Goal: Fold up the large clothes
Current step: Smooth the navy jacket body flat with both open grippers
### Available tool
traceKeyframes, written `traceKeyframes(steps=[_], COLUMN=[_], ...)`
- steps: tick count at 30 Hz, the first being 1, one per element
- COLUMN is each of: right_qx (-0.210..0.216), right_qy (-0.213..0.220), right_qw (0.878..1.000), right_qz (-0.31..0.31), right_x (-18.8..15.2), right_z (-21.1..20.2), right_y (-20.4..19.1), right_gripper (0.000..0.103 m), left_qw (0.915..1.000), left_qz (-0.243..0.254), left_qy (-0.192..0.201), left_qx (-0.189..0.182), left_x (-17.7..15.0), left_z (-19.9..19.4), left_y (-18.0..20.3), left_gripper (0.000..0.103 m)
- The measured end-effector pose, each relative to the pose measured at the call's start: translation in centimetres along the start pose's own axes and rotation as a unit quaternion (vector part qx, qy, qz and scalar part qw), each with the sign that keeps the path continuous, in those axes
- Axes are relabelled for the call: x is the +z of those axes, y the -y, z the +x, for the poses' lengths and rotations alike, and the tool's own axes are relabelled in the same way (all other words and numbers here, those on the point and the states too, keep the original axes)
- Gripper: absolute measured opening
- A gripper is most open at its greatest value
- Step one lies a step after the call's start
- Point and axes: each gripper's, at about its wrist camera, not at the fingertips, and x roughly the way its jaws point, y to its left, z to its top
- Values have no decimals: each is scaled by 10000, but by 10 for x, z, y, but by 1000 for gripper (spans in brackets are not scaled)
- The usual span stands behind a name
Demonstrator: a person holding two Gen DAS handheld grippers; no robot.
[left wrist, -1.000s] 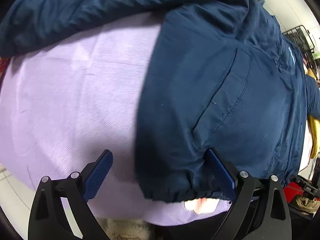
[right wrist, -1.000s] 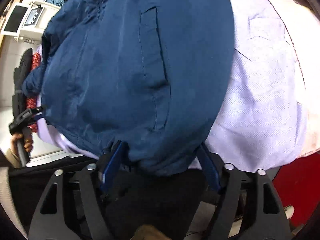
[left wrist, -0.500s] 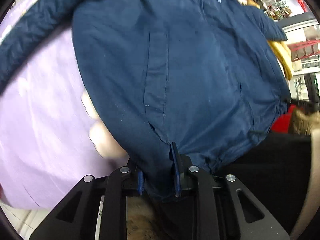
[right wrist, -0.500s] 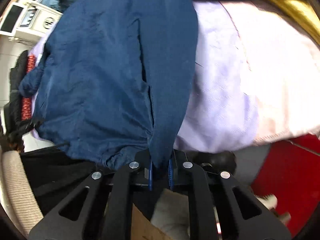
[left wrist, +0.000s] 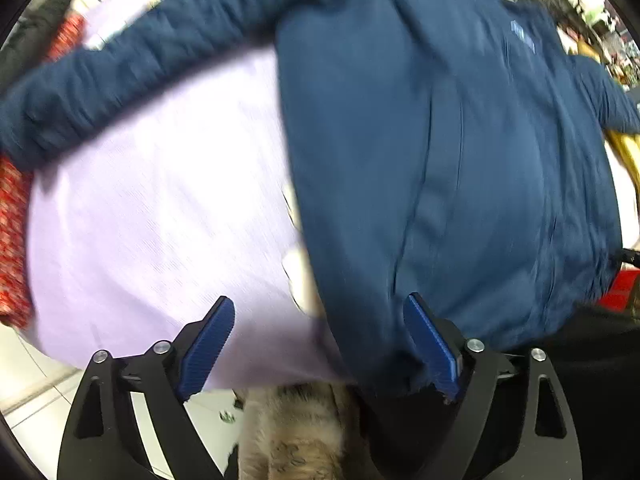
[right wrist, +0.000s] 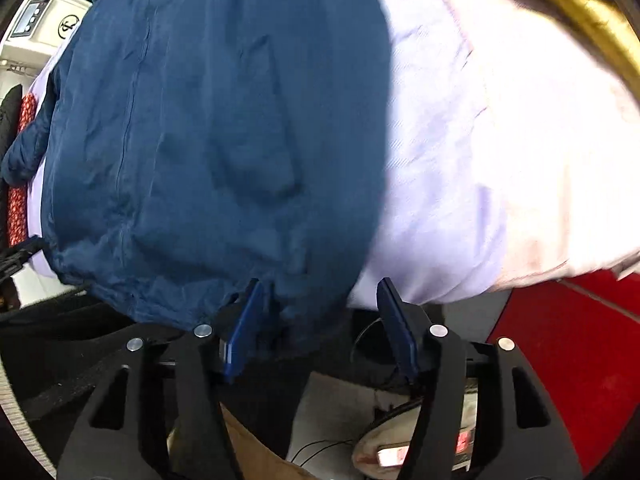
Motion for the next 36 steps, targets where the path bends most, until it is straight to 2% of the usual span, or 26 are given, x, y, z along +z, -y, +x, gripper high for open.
traceKeyframes(steps=[5, 8, 12, 14, 16, 23, 26, 30, 36], right_qx=[-69, 21, 123, 191, 239, 465, 551, 642, 597], right_qy=[479, 721, 852, 833, 906, 952, 906, 871, 1034], right_qw=[9987, 9971, 9963, 9963, 9951, 9923, 9921, 9914, 9916], right_qz=[172, 255, 71, -76, -322, -649, -675, -734, -489], right_x=[29, 50, 85, 98, 109, 138, 147, 154, 167], right_z=[-34, -48, -59, -59, -58, -50, -41, -30, -28], right_y=[19, 27, 16, 4, -13, -52, -62, -70, -45], right_gripper=[64, 64, 65, 75, 77, 77, 77, 77, 77], left_qw=[9979, 9955, 9949, 9947, 9941, 9963, 9977, 9970, 9963], left_qz=[-231, -202, -185, -144, -128, -286, -40, -1, -590], left_qy=[594, 893, 958, 986, 1039, 811, 673, 588, 437], left_qx=[145, 228, 275, 258, 295, -47, 85, 504, 441], left_x=[36, 68, 100, 105, 115, 131, 126, 120, 112], left_z=[-35, -40, -29, -25, -19, 6, 13, 18, 19], left_y=[-3, 17, 45, 60, 78, 136, 151, 151, 138], left_gripper=[88, 88, 88, 92, 93, 93, 93, 93, 93])
